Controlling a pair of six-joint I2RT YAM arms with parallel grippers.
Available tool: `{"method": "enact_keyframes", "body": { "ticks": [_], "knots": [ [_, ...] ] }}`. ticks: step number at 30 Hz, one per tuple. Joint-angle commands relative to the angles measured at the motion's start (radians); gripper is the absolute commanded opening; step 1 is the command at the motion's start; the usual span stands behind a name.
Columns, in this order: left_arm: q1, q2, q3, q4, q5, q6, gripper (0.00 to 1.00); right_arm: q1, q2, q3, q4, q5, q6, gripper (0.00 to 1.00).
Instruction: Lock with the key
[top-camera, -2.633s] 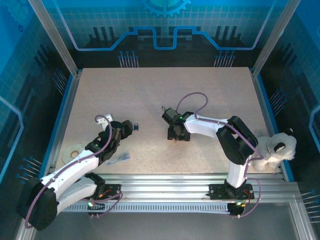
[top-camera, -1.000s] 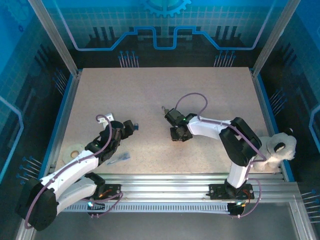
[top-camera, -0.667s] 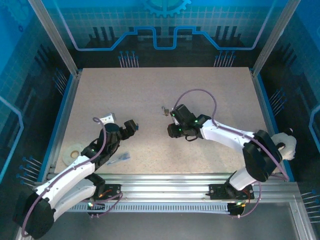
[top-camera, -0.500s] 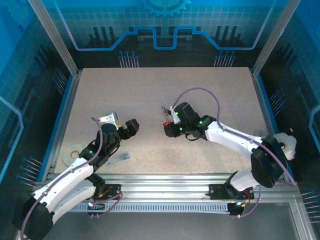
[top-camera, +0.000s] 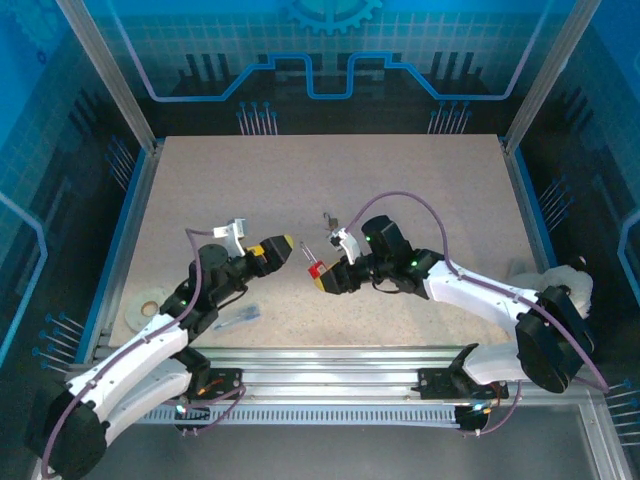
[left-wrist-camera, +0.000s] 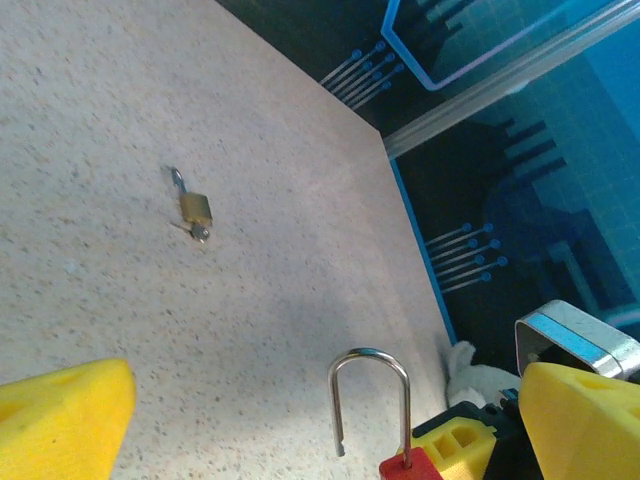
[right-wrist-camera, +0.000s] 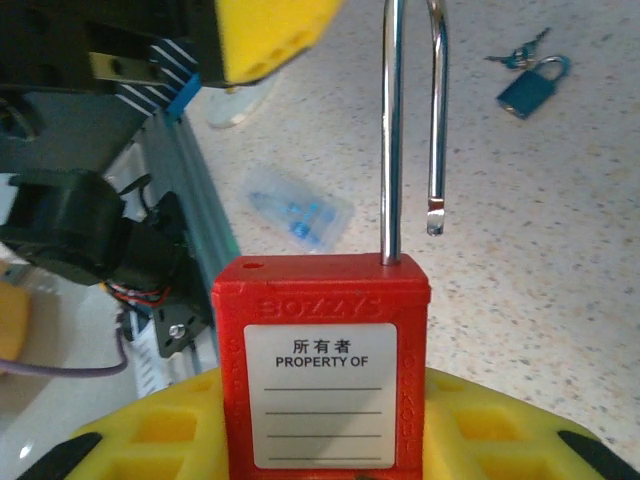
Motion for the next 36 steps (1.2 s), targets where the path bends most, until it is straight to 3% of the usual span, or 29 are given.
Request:
{"method": "enact_keyframes", "body": {
  "ticks": [1,14,36],
  "knots": [
    [-0.007,0.025,0.026,0.093,0.093,-0.057,0.99,-0.013,-0.029,-0.016,0.092,-0.100,-0.002,0.00],
    [-0.033,0.069,0.019,0.160,0.192,-0.099,0.99,0.009,0.022,-0.008,0.122,-0.171,0.009,0.00],
    [-0.074,0.100,0.006,0.211,0.221,-0.086,0.99,0.051,0.095,0.040,0.075,-0.153,-0.017,0.00]
  ]
}}
